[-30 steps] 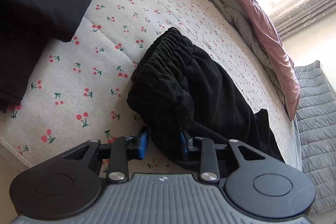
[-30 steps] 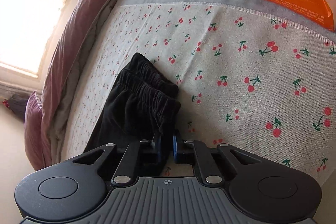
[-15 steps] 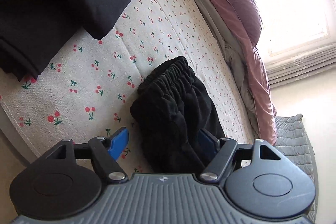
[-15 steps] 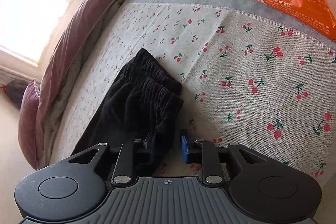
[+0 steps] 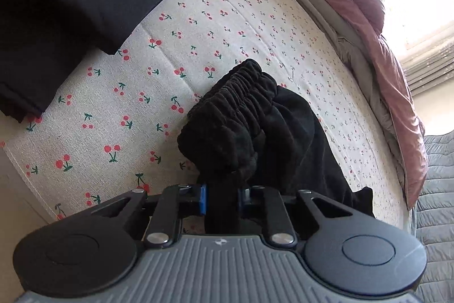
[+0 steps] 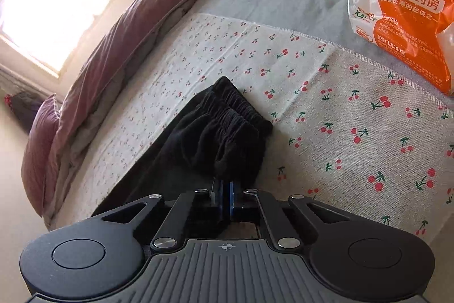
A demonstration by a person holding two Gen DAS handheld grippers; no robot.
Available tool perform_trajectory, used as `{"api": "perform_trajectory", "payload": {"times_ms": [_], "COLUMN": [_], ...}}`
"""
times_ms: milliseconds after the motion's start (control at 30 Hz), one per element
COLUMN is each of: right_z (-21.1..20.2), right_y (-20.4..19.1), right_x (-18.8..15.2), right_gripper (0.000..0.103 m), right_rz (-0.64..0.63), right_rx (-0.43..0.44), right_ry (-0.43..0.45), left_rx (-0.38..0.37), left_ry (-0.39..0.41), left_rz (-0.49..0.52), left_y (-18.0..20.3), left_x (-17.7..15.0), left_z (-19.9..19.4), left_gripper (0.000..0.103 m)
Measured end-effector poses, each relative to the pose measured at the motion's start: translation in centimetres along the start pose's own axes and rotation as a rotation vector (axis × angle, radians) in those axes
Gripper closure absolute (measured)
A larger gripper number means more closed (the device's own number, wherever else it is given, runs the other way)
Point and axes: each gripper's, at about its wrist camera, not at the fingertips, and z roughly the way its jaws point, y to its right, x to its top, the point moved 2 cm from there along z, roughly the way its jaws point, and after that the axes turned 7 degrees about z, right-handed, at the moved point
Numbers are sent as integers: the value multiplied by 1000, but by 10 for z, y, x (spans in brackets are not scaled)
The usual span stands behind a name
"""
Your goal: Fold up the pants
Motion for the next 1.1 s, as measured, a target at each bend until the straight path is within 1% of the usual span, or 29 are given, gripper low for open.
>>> {"api": "perform_trajectory", "payload": {"times_ms": [100,167,267,333,433,467,533,567,633,700,733,800,833,867,900,933,967,1000,1033,1067,1100], "right_z": [-5,0,11,17,30,35,47,49,50,40,26,-10,-23,-34,-38,-35,-25,-10,8,31,50], "right_y": [-6,-16,-30,-38,-54,-63,-94,-109,-154,-196,-219,-246,-248,-244,-234,-216,-189,-162,-132,-96,-66], "right_x": [9,11,12,14,26,30,40,45,60,73,78,80,78,74,69,65,62,59,56,52,45], "right_gripper": [102,102,102,102,102,102,102,102,102,102,102,102,102,102,102,102,102,102,102,102,102], "right_rz": [26,17,-28,-35,-34,-43,-99,-123,-180,-229,-254,-286,-292,-302,-309,-303,-283,-256,-211,-150,-102], "right_rx": [53,51,8,-14,-81,-100,-143,-149,-116,-42,42,221,272,299,298,282,248,198,142,83,20], "right_ry": [-1,-2,-15,-27,-56,-61,-66,-63,-36,23,72,183,227,273,297,306,290,256,207,148,104], "left_rx": [-52,-61,-42,-32,-18,-27,-26,-28,-39,-75,-109,-220,-283,-305,-296,-285,-261,-206,-131,-87,-118], "left_ry": [21,22,6,2,-3,4,16,19,18,44,73,134,174,207,225,222,192,129,53,13,55], "left_rz": [-19,-27,-43,-56,-121,-151,-199,-210,-217,-197,-189,-151,-121,-91,-60,-18,13,37,63,84,107], "left_y": [1,8,23,32,45,49,61,68,85,99,103,100,92,81,69,55,41,26,12,4,-3], "left_x": [9,15,27,35,51,58,72,80,96,111,116,118,113,105,96,85,76,64,51,40,28], "left_z": [-6,-8,-7,-6,-2,0,4,7,12,4,-3,-15,-18,-18,-12,1,17,39,62,76,78], "left_gripper": [100,100,100,100,101,101,101,101,101,102,102,102,102,102,102,102,102,102,102,103,103]}}
